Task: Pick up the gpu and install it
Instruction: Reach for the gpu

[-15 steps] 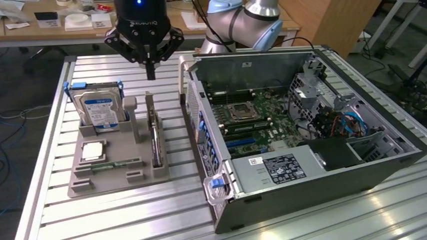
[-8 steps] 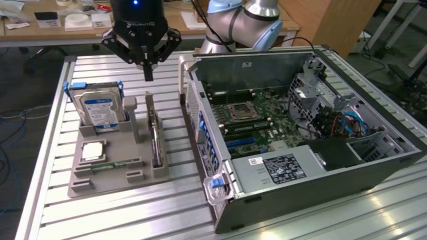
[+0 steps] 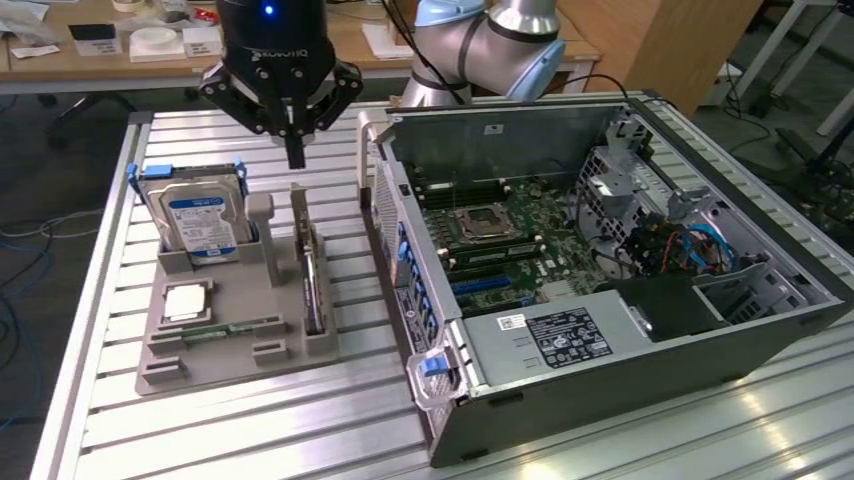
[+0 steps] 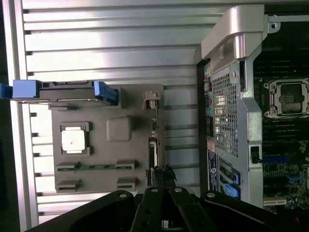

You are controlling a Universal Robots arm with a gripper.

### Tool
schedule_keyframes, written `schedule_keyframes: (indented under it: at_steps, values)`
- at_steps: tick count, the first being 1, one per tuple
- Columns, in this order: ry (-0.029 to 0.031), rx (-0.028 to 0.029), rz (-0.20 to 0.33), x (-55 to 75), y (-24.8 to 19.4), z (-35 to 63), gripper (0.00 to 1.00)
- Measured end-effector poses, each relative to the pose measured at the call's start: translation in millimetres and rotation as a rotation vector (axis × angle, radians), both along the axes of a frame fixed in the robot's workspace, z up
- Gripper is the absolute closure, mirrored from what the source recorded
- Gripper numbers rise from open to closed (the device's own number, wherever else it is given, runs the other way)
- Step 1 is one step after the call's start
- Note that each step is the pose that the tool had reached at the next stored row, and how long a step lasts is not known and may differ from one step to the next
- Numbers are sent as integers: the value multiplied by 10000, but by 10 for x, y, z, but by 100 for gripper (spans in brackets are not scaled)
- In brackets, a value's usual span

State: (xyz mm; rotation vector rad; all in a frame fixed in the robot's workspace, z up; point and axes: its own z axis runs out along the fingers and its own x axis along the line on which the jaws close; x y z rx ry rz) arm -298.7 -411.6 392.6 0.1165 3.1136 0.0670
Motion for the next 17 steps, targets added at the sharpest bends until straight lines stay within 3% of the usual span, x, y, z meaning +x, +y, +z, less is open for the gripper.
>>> schedule_keyframes:
  at_steps: [11,17]
  values:
    - [0,-9,0,-42,-244,-4,89]
    - [0,-14,0,-57,-333,-9,89]
